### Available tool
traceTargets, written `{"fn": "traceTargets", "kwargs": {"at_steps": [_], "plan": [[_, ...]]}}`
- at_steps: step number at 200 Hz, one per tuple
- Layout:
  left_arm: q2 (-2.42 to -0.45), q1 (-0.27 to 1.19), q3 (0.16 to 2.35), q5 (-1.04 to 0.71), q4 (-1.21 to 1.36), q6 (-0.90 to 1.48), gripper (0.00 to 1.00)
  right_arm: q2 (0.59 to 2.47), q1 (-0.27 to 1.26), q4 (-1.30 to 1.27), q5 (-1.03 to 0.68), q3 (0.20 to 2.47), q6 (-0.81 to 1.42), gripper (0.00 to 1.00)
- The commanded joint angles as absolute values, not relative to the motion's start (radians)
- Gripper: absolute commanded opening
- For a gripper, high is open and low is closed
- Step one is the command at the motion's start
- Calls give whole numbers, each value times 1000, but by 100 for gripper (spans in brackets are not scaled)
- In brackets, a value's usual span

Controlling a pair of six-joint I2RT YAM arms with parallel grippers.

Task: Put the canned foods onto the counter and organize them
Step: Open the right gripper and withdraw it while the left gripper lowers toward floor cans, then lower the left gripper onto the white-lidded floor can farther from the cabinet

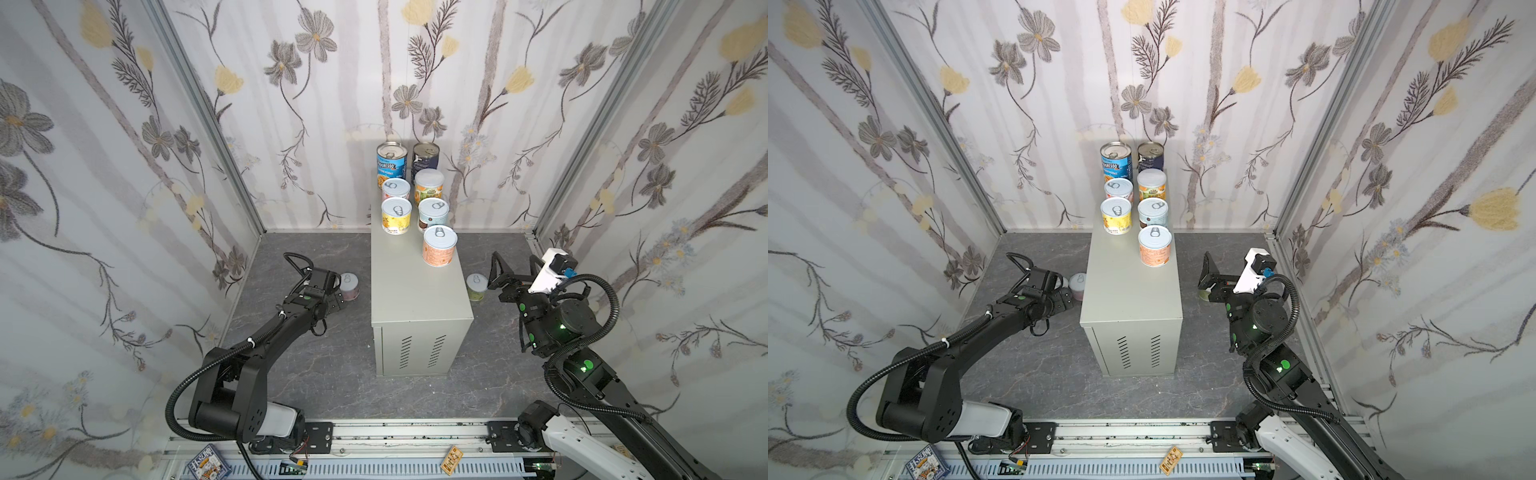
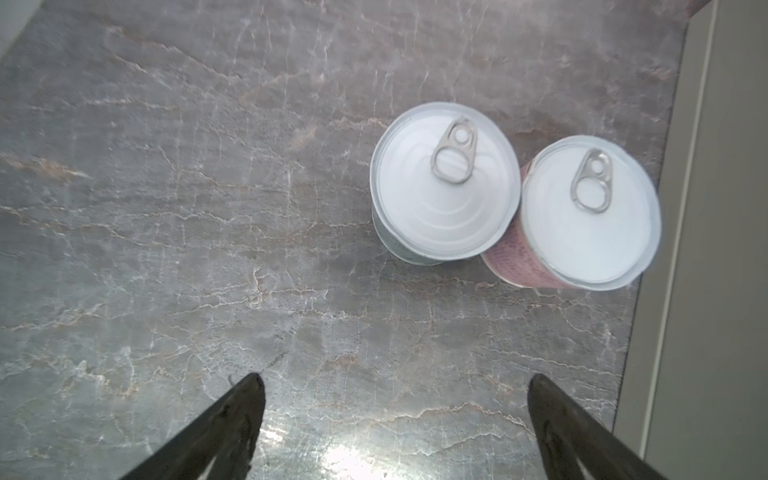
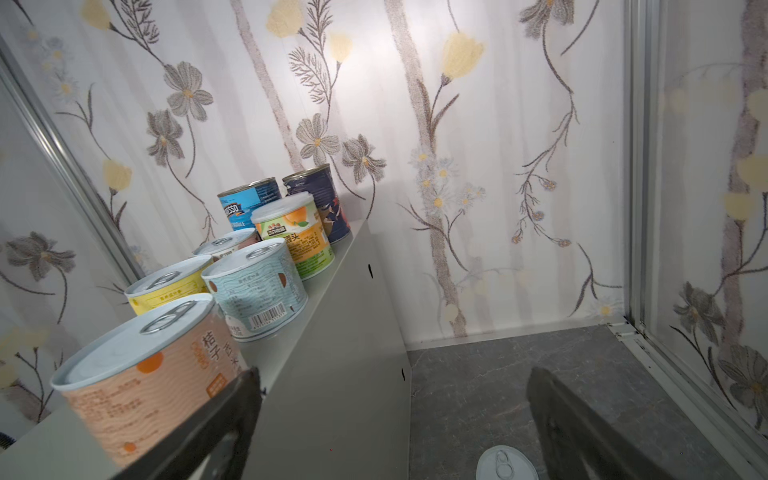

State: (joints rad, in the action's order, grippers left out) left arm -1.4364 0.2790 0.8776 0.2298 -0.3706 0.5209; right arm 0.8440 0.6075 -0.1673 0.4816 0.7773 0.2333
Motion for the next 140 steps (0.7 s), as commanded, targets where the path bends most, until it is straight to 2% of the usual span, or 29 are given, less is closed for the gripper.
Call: {"fn": "traceTargets", "kwargs": {"at_steps": [1, 56, 140], "plan": [[-1487, 269, 908, 187, -368, 553, 100, 831, 592, -261, 516, 727, 305, 100], [-1632, 258, 978, 302, -354, 561, 100, 800, 563, -246, 515, 705, 314, 100], [-1798, 247, 1093, 317, -315, 546, 100, 747, 546, -225, 527, 692, 320, 100]]}}
